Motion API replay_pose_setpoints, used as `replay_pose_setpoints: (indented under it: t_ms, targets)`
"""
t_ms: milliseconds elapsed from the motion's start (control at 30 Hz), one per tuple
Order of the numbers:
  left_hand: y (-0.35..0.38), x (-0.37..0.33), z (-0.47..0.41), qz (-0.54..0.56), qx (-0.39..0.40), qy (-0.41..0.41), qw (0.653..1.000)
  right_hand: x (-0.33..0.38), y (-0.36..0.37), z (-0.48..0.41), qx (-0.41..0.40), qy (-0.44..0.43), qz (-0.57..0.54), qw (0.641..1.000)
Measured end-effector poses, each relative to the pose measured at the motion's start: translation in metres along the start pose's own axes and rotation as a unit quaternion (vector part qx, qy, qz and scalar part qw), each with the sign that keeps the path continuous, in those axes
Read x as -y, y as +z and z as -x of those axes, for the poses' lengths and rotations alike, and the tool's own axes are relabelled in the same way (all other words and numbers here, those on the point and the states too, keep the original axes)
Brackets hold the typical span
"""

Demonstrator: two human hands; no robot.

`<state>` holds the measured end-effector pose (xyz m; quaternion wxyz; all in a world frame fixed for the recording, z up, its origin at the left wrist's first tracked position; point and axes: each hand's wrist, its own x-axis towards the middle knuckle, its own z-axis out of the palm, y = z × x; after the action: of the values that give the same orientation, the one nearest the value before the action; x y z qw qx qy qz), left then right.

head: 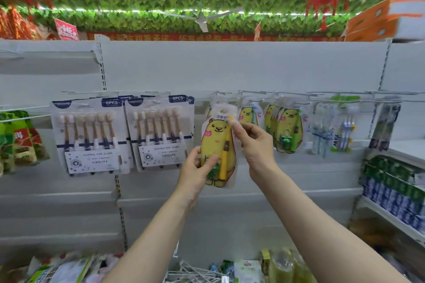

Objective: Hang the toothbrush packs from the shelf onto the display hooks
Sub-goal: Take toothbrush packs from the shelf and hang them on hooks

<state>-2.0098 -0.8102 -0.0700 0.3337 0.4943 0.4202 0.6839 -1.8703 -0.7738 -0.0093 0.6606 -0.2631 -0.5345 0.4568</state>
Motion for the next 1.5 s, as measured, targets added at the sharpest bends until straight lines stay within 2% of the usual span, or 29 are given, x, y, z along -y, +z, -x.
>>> replay_pose_setpoints:
  t_ms: [200, 633, 1100, 1333, 1500]
  targets:
    - [0.019, 0.01, -0.023, -0.011, 0.006, -0.018, 1.0, -0.002, -0.019, -0.029, -0.009, -0.005, 0.003, 1.0]
    - [0.028, 0.026, -0.057, -0.03, -0.033, -0.032, 0.998, -0.017, -0.017, -0.07, 0.017, 0.002, 0.017, 1.0]
    - [0.029, 0.03, -0.071, 0.008, -0.046, 0.007, 0.999, -0.025, -0.009, -0.086, 0.021, -0.008, -0.013, 1.0]
    - [0.028, 0.038, -0.075, 0.061, -0.063, 0.011, 0.996, -0.023, -0.002, -0.09, 0.032, -0.016, 0.013, 0.999]
    - [0.028, 0.043, -0.074, 0.056, -0.06, 0.005, 0.997, -0.026, -0.006, -0.089, 0.033, -0.008, 0.012, 0.999]
